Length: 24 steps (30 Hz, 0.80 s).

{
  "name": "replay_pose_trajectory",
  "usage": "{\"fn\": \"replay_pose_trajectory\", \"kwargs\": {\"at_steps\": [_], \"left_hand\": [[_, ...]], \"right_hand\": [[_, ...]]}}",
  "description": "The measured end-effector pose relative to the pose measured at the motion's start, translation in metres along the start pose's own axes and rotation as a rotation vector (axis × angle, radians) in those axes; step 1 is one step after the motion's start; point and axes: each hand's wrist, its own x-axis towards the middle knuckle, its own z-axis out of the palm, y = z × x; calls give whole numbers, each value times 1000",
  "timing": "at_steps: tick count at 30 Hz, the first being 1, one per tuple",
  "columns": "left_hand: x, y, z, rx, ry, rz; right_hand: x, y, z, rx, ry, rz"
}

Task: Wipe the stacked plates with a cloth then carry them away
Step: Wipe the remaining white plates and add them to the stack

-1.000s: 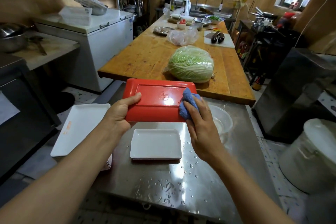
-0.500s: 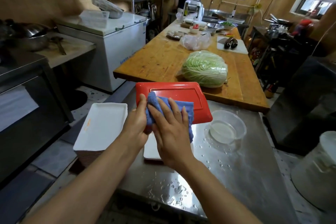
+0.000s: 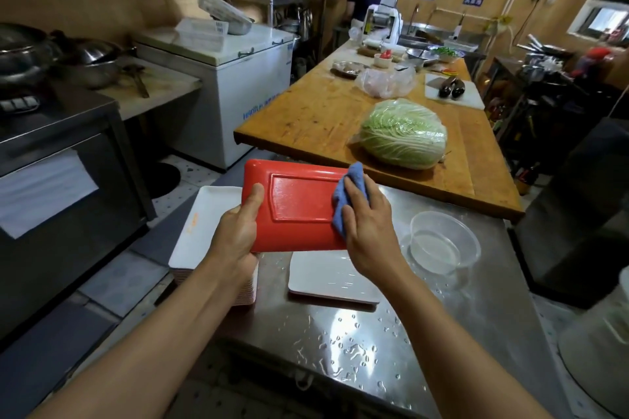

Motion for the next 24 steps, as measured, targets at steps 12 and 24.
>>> {"fn": "replay_pose_trajectory", "kwargs": {"at_steps": [12, 24], "left_hand": [[-15, 34, -70, -114, 2, 40], [0, 60, -106, 1350, -74, 1028]], "right_hand": [[-2, -22, 20, 126, 73, 116], [-24, -54, 24, 363, 40, 242]]}}
